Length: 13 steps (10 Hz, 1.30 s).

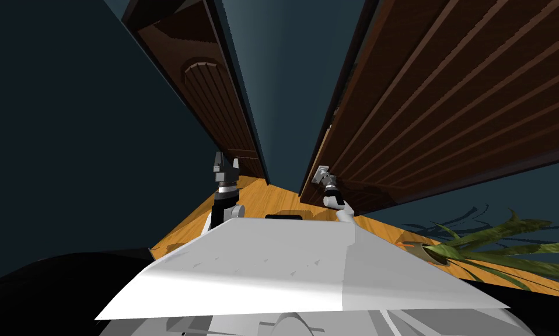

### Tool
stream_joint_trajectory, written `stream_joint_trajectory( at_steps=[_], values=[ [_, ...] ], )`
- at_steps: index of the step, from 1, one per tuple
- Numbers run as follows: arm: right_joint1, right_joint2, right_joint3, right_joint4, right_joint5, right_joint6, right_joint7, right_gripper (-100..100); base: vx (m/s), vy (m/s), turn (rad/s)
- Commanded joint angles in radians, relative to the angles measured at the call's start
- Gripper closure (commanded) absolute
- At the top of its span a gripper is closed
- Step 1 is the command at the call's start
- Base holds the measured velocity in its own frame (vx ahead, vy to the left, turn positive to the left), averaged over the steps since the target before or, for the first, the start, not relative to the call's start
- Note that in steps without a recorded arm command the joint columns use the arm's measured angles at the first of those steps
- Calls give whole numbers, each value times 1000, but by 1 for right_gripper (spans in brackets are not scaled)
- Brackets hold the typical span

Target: Pull the door open

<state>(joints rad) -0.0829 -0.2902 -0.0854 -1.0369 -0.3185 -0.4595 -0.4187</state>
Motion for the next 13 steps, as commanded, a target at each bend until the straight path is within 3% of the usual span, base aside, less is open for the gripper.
stream_joint_trajectory(
  at_steps=[1,4,6,9,11,12,13],
  values=[
    [-17,2,15,-4,-38,0,-50,100,-66,-31,55],
    [-27,-1,21,6,-70,1,-97,100,-50,-23,64],
    [-47,-6,35,26,-132,1,-164,100,-77,-36,107],
    [-57,-8,41,36,-163,1,-219,100,-55,-21,58],
    [-75,-13,54,54,-219,2,-287,100,-73,-28,85],
    [-75,-13,54,54,-219,2,-298,100,-60,-19,59],
    [-84,-15,60,63,-247,2,-338,100,-53,-17,60]
  ],
)
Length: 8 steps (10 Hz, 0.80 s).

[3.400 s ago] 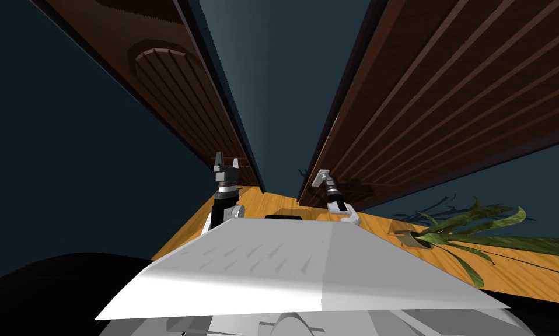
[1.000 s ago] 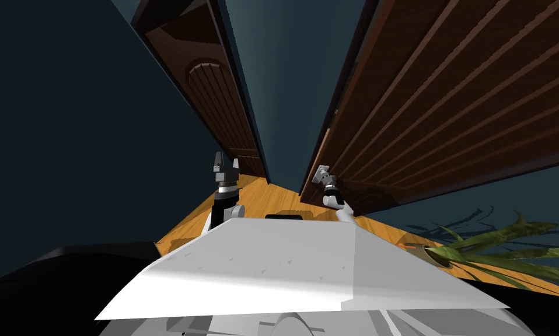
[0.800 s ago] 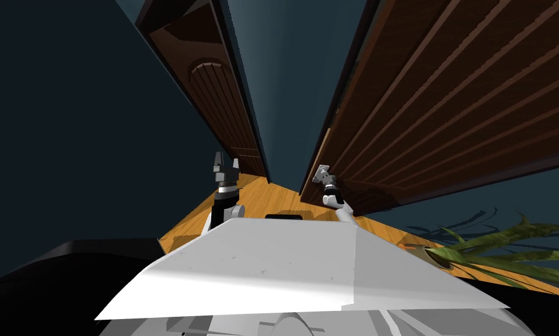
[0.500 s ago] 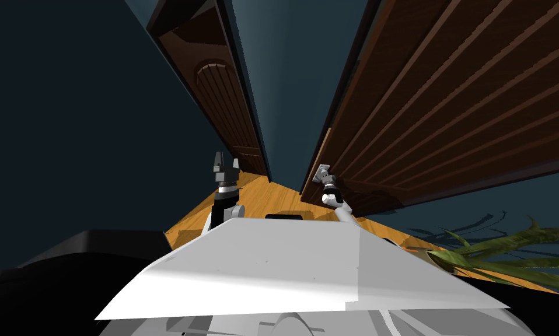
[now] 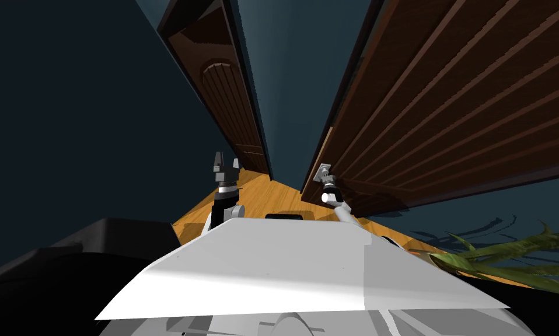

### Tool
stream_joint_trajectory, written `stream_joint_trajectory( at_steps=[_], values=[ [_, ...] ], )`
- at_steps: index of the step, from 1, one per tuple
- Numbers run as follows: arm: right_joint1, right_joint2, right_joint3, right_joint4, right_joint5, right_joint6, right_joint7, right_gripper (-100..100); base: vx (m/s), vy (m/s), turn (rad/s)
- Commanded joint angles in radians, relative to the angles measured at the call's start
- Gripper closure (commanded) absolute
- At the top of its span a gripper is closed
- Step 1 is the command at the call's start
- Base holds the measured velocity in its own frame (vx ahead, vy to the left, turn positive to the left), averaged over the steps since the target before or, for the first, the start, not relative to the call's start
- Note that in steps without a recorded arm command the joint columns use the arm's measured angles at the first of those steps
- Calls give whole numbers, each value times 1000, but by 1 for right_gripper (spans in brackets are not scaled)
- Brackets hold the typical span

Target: Pull the door open

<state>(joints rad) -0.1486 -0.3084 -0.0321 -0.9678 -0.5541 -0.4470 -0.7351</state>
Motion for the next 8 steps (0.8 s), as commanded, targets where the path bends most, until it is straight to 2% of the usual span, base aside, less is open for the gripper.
stream_joint_trajectory(
  at_steps=[1,2,3,8],
  values=[
    [-27,1,12,3,-39,-11,-50,100,-81,-35,85],
    [-27,1,12,3,-39,-11,-60,100,-60,-27,68],
    [-22,5,21,20,-69,-7,-99,-100,-114,-20,-3],
    [-15,26,31,-24,-143,11,-184,-100,-117,20,-4]
  ],
)
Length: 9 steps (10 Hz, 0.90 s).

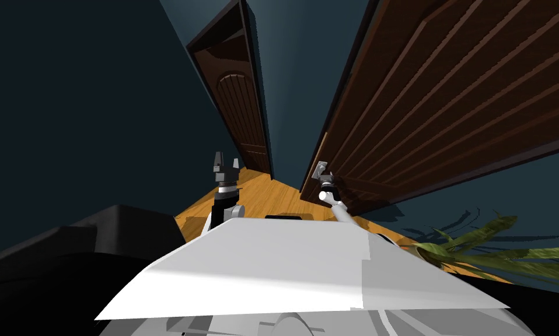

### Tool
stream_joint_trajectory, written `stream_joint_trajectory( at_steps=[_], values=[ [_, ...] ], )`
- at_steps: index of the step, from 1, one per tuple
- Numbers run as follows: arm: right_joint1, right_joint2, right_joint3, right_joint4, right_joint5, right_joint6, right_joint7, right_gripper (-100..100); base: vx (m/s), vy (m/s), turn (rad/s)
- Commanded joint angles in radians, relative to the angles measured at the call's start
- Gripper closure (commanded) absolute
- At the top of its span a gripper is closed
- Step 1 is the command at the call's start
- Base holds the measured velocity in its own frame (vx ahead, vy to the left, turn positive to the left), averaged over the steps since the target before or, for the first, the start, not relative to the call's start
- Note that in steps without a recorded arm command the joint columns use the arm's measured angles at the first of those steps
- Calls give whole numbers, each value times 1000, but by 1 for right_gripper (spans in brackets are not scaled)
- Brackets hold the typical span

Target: Pull the door open

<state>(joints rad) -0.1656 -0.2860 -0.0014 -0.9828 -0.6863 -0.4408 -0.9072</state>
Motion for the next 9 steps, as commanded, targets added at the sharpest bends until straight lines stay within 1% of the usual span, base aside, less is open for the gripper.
stream_joint_trajectory(
  at_steps=[1,5,6,7,8,9],
  values=[
    [3,8,2,-19,-27,9,-31,-100,-88,3,-4],
    [9,26,10,-55,-87,25,-100,-100,-95,9,-3],
    [11,32,13,-69,-110,31,-127,-100,-121,12,-5],
    [12,35,14,-75,-119,33,-137,-100,-116,-2,-4],
    [15,34,12,-74,-111,32,-126,-100,-47,-1,-1],
    [20,17,4,-69,-114,28,-144,-100,125,-26,110]
  ],
)
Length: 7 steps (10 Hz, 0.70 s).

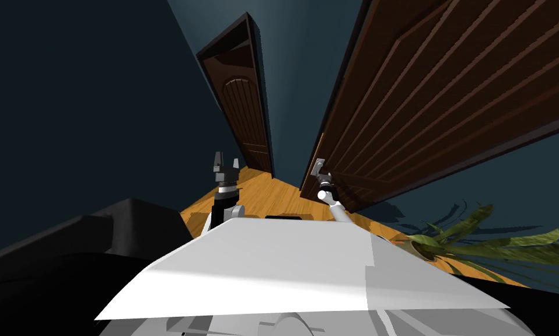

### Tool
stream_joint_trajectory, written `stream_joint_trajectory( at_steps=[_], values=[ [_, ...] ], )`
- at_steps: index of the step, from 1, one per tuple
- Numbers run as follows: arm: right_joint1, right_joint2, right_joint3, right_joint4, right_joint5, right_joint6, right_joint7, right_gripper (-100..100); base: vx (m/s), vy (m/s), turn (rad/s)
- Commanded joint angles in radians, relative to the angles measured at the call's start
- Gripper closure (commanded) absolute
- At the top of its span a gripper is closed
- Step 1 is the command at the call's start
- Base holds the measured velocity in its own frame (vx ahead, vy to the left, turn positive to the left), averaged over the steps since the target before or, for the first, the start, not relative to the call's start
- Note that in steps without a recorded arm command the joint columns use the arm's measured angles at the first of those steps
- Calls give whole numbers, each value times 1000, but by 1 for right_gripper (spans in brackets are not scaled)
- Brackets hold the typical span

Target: Pull the door open

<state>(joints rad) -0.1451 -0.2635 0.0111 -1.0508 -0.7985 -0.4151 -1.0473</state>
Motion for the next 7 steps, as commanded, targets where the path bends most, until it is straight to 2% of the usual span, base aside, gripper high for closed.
stream_joint_trajectory(
  at_steps=[1,5,6,7],
  values=[
    [1,-10,-11,1,-3,1,-8,-100,194,-50,114],
    [14,-51,-33,16,-7,-10,-46,-100,194,-23,98],
    [16,-58,-37,19,-8,-12,-52,-100,189,-21,64],
    [9,-57,-31,26,-7,-13,-52,-100,81,-13,12]
  ],
)
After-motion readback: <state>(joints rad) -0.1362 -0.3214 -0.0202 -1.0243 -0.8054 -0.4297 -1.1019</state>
